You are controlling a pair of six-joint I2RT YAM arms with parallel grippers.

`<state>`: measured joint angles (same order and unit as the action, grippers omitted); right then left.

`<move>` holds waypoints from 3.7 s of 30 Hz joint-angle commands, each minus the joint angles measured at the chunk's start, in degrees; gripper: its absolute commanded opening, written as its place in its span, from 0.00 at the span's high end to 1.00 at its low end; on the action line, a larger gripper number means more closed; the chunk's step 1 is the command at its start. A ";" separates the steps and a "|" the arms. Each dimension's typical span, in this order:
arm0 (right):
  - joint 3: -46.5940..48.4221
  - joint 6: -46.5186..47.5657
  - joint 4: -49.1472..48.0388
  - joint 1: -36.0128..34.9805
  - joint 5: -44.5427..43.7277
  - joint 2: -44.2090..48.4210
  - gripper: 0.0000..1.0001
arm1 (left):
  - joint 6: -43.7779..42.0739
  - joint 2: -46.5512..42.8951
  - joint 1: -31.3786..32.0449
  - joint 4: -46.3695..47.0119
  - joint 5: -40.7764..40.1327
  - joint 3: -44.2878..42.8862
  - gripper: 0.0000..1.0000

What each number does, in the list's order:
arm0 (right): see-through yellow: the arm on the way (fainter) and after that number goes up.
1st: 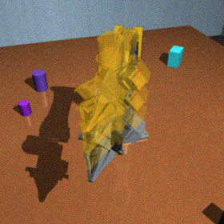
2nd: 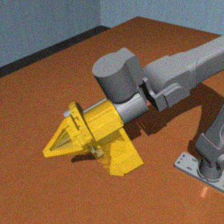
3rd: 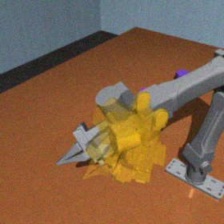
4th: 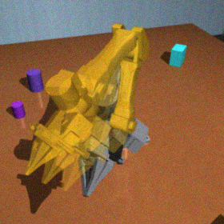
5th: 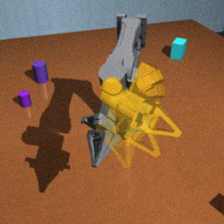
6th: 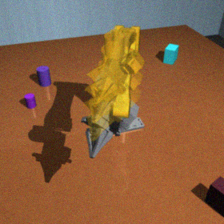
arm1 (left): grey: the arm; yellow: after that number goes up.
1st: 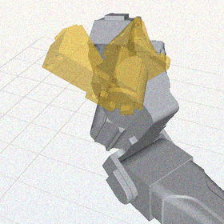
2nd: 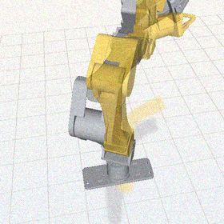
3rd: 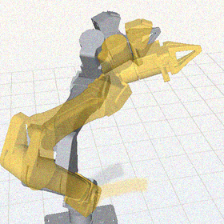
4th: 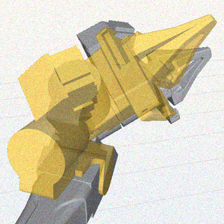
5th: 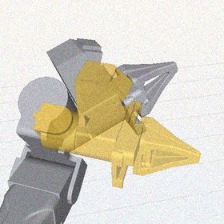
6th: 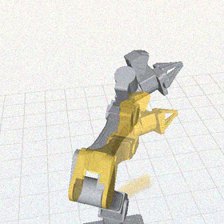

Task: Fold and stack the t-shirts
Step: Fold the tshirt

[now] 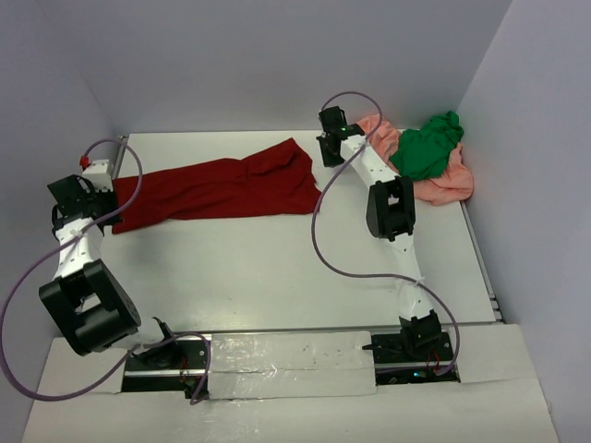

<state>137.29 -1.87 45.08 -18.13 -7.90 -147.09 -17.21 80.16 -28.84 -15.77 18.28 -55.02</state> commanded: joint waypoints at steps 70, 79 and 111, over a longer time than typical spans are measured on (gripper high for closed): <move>-22.60 -3.49 1.76 1.96 23.46 47.59 1.00 | -28.93 36.90 58.26 -56.03 9.92 -27.76 1.00; -22.24 -3.76 2.12 2.57 24.07 47.16 1.00 | -26.56 43.76 72.78 -62.80 24.86 -47.44 1.00; -35.25 -2.53 -2.63 2.84 25.74 50.93 1.00 | 8.60 56.49 57.50 1.54 -7.38 -59.39 1.00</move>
<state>102.87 -5.04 44.18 -15.70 18.39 -101.23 -10.83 133.01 29.87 -13.56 13.23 -105.51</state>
